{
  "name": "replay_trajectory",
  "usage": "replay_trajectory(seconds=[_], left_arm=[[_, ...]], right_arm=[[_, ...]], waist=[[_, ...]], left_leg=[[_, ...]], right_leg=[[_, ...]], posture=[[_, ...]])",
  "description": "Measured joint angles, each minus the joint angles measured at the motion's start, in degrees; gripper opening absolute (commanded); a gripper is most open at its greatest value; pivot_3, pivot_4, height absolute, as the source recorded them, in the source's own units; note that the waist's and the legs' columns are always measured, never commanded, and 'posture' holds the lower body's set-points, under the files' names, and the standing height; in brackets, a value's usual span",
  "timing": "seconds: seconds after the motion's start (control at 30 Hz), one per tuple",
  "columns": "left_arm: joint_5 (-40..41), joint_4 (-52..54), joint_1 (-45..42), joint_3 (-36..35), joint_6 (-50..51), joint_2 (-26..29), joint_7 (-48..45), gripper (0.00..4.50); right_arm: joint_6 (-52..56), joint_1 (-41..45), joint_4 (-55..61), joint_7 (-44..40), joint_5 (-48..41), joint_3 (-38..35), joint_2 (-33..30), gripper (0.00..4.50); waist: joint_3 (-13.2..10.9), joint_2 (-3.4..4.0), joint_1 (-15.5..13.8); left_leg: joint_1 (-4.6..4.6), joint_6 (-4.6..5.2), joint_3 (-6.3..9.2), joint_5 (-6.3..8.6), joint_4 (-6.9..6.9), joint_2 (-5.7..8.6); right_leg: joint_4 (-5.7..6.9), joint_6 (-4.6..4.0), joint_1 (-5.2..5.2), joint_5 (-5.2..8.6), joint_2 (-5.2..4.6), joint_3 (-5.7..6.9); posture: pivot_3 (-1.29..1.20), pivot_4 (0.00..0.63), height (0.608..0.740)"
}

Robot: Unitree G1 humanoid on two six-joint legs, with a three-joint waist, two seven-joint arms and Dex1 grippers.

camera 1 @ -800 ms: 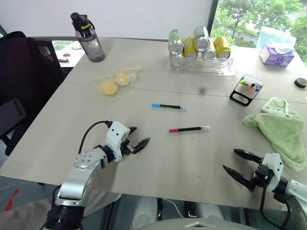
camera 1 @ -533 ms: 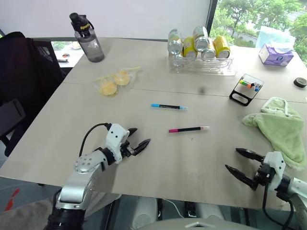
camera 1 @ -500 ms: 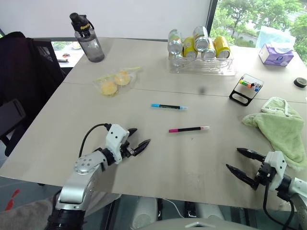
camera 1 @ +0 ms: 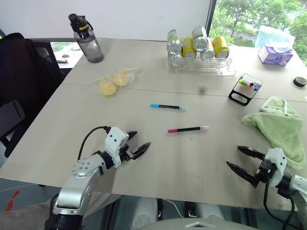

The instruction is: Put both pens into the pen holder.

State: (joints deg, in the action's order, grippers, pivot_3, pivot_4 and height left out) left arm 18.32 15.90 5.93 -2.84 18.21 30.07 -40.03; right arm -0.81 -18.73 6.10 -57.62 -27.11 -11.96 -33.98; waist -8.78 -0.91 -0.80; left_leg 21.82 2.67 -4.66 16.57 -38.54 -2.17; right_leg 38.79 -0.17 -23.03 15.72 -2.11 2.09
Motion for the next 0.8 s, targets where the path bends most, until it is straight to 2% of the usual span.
replay_trajectory(seconds=[0.1,0.2,0.27,0.37,0.4,0.43,0.67,0.8], left_arm=[[1.57,-1.50,-2.46,-0.03,0.19,0.91,-2.82,3.92],[6.99,-1.60,-9.48,-2.04,3.38,3.46,-6.78,3.92],[10.27,-1.53,-12.30,-4.12,5.68,5.37,-8.60,3.92],[15.94,-0.70,-17.01,-5.64,10.21,7.82,-11.88,3.92],[17.39,-0.11,-17.79,-5.79,11.28,8.44,-12.63,4.43],[19.12,0.82,-18.46,-5.86,12.54,9.21,-13.71,4.48],[27.95,6.04,-21.55,-6.30,19.04,12.46,-17.30,4.48],[28.73,6.39,-21.60,-6.18,19.94,13.35,-17.98,4.48]], right_arm=[[3.39,5.07,2.09,5.60,-4.26,-3.20,1.86,4.37],[4.46,15.17,1.58,14.98,-4.61,-10.25,1.31,4.37],[4.45,17.92,0.55,18.15,-3.45,-12.32,0.22,4.37],[5.53,19.26,-4.07,23.13,2.05,-12.33,-1.21,4.37],[5.94,19.24,-5.37,24.05,3.60,-11.99,-1.53,4.50],[6.78,19.23,-6.57,25.27,5.37,-11.44,-1.77,4.50],[19.39,19.11,-7.32,32.59,11.78,-9.09,-2.59,4.50],[24.90,19.31,-6.37,34.03,12.41,-9.04,-3.72,4.50]], waist=[[-0.06,0.05,0.07],[-0.10,0.03,-0.07],[-0.08,0.00,-0.14],[-0.07,0.00,-0.12],[-0.07,0.00,-0.02],[-0.08,0.00,0.05],[-0.10,0.04,0.61],[-0.10,0.03,0.67]], left_leg=[[0.03,-0.01,-0.02,-0.01,-0.03,0.01],[0.09,-0.05,0.01,-0.04,-0.11,0.03],[0.10,-0.18,0.03,-0.11,-0.08,0.04],[0.25,-0.29,0.02,-0.18,-0.03,0.04],[0.33,-0.29,0.00,-0.18,-0.02,0.04],[0.37,-0.29,-0.03,-0.18,-0.02,0.04],[0.30,-0.35,-0.14,-0.22,0.00,0.04],[0.10,-0.36,-0.18,-0.22,0.01,0.04]], right_leg=[[0.02,0.05,-0.03,-0.03,0.02,-0.01],[0.06,0.16,-0.07,-0.10,0.08,0.01],[0.06,0.17,-0.06,-0.10,0.12,0.07],[-0.04,0.23,-0.12,-0.05,0.14,0.11],[-0.10,0.25,-0.17,-0.04,0.14,0.11],[-0.13,0.26,-0.21,-0.03,0.14,0.07],[0.08,0.29,-0.33,-0.03,0.17,-0.07],[0.06,0.31,-0.14,-0.02,0.23,-0.14]], posture=[[0.00,0.150,0.739],[0.00,0.150,0.739],[0.00,0.150,0.739],[0.00,0.150,0.739],[0.00,0.150,0.739],[0.00,0.150,0.739],[0.00,0.150,0.739],[0.00,0.150,0.739]])
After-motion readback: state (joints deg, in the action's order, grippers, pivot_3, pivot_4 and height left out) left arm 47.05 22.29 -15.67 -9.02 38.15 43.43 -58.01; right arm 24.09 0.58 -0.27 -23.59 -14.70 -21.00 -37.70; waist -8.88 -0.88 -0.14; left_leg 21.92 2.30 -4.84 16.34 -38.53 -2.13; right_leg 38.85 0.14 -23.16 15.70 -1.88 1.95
